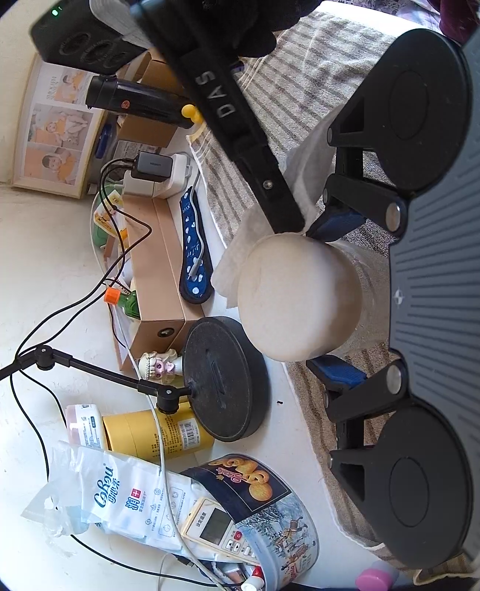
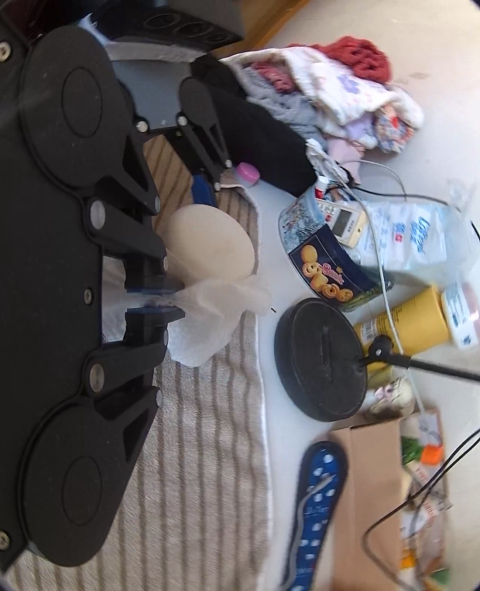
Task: Clean container
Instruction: 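Lift the jar with the left gripper while the right gripper wipes the cloth over its lid, then rotate the right gripper and wipe the cloth around the jar's side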
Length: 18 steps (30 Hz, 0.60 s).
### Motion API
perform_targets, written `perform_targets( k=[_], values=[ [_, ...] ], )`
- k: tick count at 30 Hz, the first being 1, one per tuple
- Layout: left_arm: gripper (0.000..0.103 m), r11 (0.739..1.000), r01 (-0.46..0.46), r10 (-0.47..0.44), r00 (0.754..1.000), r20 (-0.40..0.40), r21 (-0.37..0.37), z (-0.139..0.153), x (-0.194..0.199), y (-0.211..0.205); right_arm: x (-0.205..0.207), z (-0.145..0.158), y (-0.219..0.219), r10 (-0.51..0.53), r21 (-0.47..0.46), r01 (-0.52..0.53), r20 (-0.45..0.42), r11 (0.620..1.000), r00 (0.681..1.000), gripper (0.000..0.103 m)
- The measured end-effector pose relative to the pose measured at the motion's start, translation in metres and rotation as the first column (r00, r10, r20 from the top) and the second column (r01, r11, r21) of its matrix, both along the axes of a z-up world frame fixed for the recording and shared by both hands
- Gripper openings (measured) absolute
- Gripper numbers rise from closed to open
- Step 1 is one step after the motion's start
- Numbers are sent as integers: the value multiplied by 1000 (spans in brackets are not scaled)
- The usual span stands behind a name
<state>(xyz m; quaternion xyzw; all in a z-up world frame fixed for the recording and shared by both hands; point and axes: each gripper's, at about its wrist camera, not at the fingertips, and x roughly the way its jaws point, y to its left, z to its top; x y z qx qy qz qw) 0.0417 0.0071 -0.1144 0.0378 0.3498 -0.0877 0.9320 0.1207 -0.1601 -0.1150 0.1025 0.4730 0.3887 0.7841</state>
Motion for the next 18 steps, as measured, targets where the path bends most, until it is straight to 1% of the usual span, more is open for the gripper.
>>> perform_targets(
  k=[2, 4, 6, 7, 9, 14, 18],
  values=[
    [66, 1000, 0, 0, 1000, 0, 1, 0, 0, 0, 6, -8, -10, -53, 87, 61, -91, 994, 994, 6],
    [66, 1000, 0, 0, 1000, 0, 2, 0, 0, 0, 12, -16, -21, -98, 174, 130, -184, 976, 978, 6],
    [66, 1000, 3, -3, 1000, -1, 5, 0, 0, -1, 15, -23, -26, -117, 229, 178, -256, 957, 960, 6],
    [66, 1000, 2, -2, 1000, -2, 5, 0, 0, -1, 16, -25, -28, -124, 245, 196, -279, 950, 952, 6],
    [66, 1000, 1, -1, 1000, -3, 6, 0, 0, -1, 17, -27, -28, -135, 256, 217, -304, 942, 943, 6],
    [66, 1000, -1, 1, 1000, -5, 11, 1, 0, -2, 21, -35, -27, -158, 254, 247, -326, 935, 932, 6],
    [66, 1000, -6, 6, 1000, -9, 15, 1, 0, -3, 23, -43, -25, -171, 227, 252, -325, 941, 930, 6]
  ],
)
